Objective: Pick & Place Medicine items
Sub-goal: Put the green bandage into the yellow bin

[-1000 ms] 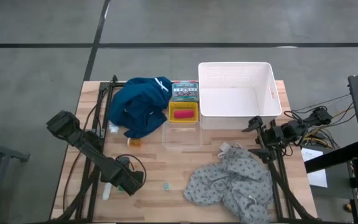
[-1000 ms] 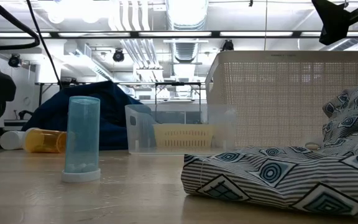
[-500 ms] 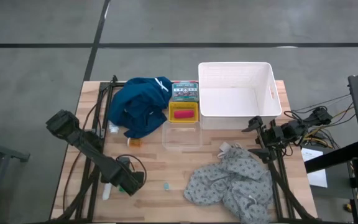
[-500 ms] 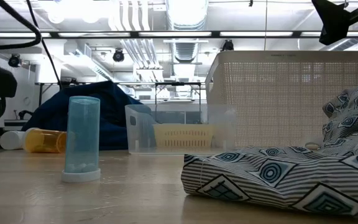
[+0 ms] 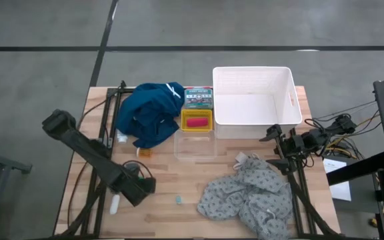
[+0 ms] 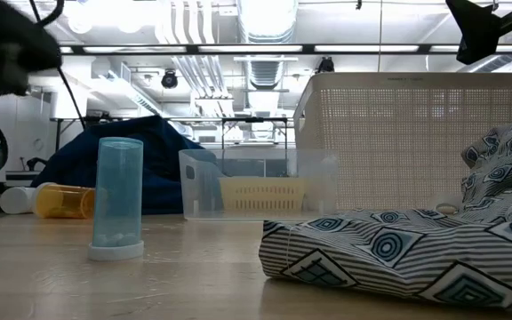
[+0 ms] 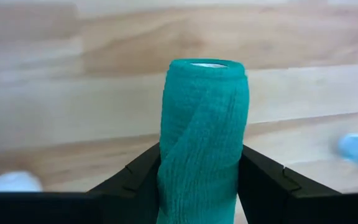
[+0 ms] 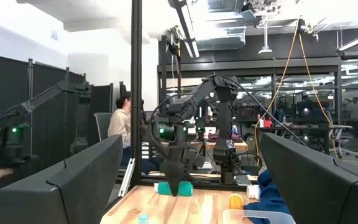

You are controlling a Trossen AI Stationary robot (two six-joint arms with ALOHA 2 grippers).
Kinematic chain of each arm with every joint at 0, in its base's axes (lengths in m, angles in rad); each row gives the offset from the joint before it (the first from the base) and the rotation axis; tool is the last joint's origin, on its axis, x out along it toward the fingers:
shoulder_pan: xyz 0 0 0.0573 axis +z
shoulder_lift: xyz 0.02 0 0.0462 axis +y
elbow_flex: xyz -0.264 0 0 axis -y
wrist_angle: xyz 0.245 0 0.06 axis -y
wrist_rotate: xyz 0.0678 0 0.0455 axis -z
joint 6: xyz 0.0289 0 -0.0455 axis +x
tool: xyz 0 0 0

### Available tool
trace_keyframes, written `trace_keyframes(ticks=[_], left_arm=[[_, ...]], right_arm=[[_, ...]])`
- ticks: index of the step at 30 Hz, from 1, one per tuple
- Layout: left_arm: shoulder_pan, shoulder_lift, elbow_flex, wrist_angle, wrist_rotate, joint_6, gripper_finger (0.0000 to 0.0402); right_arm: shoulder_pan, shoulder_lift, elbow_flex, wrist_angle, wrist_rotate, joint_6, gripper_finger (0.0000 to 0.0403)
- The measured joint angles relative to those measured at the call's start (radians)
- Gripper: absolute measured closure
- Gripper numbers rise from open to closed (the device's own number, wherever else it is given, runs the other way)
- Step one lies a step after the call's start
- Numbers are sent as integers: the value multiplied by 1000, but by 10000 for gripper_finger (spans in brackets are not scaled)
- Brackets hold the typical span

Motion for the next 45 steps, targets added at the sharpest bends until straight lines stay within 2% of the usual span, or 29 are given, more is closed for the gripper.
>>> trace_keyframes(ticks=[10, 21, 34, 40, 45], left_arm=[[34, -36, 0, 1, -234, 172, 227], [213, -36, 0, 135, -267, 719, 227], [313, -69, 1, 417, -447, 1258, 227], [393, -107, 1, 496, -443, 1385, 227], [526, -131, 13, 503, -308, 1502, 227]], right_arm=[[0, 0, 0, 0, 0, 0, 23], [0, 0, 0, 0, 0, 0, 23], [0, 0, 0, 0, 0, 0, 23], [0, 0, 0, 0, 0, 0, 23], [0, 0, 0, -2, 0, 0, 23]])
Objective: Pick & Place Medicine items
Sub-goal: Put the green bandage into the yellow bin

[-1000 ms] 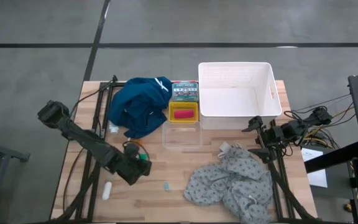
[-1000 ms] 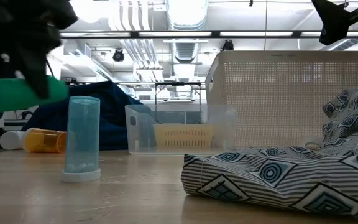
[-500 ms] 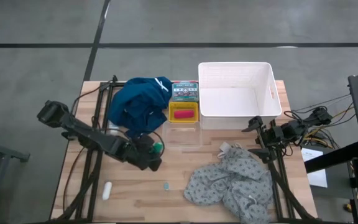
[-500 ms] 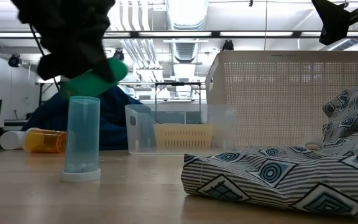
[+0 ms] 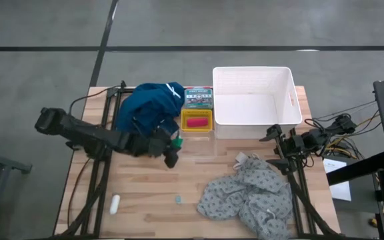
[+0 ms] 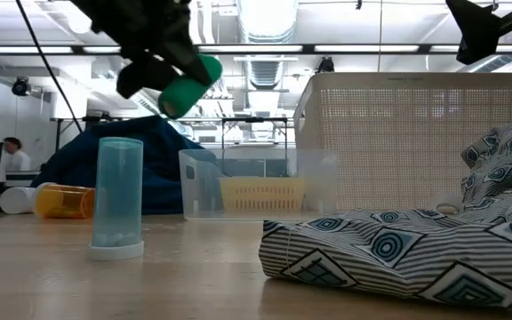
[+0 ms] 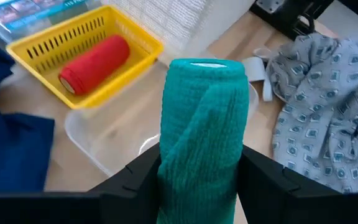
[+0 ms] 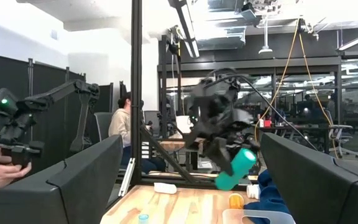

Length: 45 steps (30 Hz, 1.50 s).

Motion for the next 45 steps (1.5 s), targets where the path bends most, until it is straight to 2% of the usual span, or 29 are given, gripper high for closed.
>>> trace_keyframes(ticks=[6, 20, 26, 36, 40, 45], left_arm=[[145, -3, 41, 10, 124, 127, 227], [247, -3, 231, -3, 149, 492, 227], [335, -3, 270, -76, 187, 522, 227], [480, 51, 270, -64, 295, 621, 227], [514, 93, 270, -38, 366, 664, 227], [536, 146, 270, -18, 382, 665, 227]], right_arm=[[0, 0, 0, -1, 0, 0, 23], [0, 0, 0, -1, 0, 0, 23], [0, 0, 0, -1, 0, 0, 23], [0, 0, 0, -1, 0, 0, 23], [0, 0, 0, -1, 0, 0, 23], [0, 0, 0, -1, 0, 0, 23]])
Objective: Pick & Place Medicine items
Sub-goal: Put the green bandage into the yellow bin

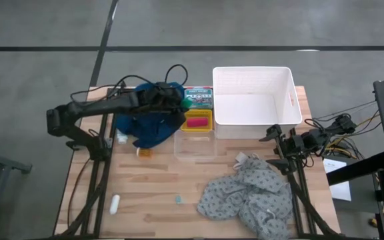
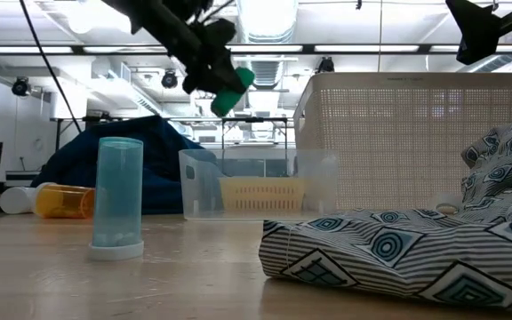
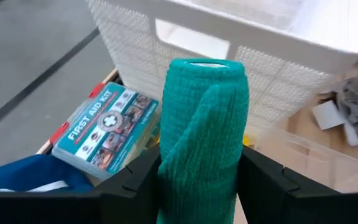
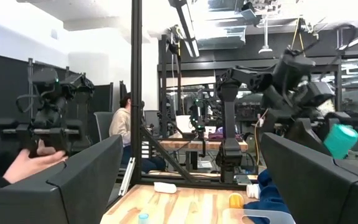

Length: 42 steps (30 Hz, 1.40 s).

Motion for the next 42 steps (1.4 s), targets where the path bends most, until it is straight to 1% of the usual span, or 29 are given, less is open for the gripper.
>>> trace_keyframes(ticks=[5, 11, 19, 22, 31, 42], left_arm=[[9, 45, 37, 4, 75, 20, 227], [8, 145, 136, -43, 110, 49, 227], [8, 331, 332, -265, 117, 52, 227], [8, 376, 378, -316, 116, 63, 227], [8, 390, 374, -327, 110, 130, 227], [11, 392, 271, -300, 106, 132, 227]], right_arm=[[0, 0, 0, 0, 0, 0, 23], [0, 0, 0, 0, 0, 0, 23], [0, 1, 0, 0, 1, 0, 23], [0, 0, 0, 0, 0, 0, 23], [0, 0, 0, 0, 1, 0, 23], [0, 0, 0, 0, 0, 0, 23]])
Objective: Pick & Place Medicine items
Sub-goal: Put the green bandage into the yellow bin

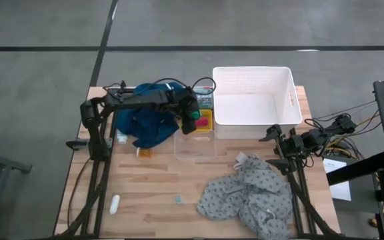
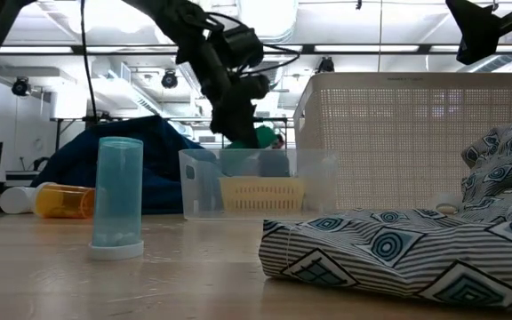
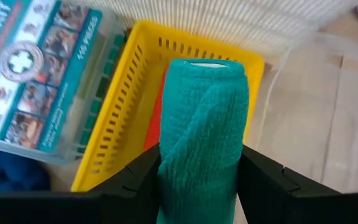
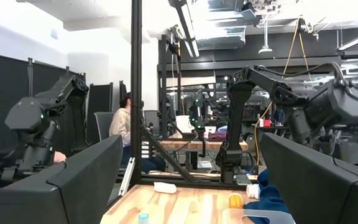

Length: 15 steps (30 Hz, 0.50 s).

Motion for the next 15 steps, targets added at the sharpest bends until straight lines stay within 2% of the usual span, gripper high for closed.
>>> trace_keyframes(ticks=[7, 15], left_arm=[[6, 0, -75, 115, 0, 73, 227], [23, 1, -48, 109, 0, 70, 225]], right_arm=[[0, 0, 0, 0, 0, 0, 23], [0, 0, 0, 0, 0, 0, 23]])
